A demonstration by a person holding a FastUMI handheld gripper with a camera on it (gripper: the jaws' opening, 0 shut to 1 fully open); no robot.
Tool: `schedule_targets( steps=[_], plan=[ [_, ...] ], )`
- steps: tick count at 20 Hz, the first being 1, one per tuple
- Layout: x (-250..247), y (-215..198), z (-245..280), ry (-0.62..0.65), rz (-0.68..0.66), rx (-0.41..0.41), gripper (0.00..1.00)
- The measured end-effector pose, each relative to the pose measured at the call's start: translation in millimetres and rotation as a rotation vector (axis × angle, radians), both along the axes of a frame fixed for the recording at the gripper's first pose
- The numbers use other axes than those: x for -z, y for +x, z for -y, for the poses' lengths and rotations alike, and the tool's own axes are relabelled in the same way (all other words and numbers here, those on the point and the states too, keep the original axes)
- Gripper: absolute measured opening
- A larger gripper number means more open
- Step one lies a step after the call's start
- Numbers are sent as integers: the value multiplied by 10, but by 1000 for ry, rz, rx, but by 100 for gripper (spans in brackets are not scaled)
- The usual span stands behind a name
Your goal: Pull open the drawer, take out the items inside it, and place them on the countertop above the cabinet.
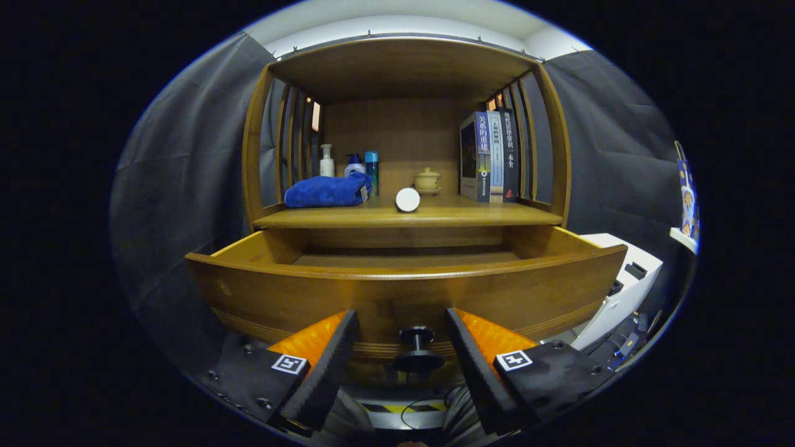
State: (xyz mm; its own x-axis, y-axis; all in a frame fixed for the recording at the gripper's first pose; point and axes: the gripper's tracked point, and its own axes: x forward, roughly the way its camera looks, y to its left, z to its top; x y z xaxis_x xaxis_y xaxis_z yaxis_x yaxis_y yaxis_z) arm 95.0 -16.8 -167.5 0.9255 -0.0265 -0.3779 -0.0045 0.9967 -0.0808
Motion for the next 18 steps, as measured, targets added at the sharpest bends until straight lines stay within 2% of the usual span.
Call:
schedule_targets(
  steps=[11, 18],
  plan=[
    [147, 950, 30, -10, 30, -3, 96],
    [211, 1213, 28, -8, 40, 1, 96]
  ],
)
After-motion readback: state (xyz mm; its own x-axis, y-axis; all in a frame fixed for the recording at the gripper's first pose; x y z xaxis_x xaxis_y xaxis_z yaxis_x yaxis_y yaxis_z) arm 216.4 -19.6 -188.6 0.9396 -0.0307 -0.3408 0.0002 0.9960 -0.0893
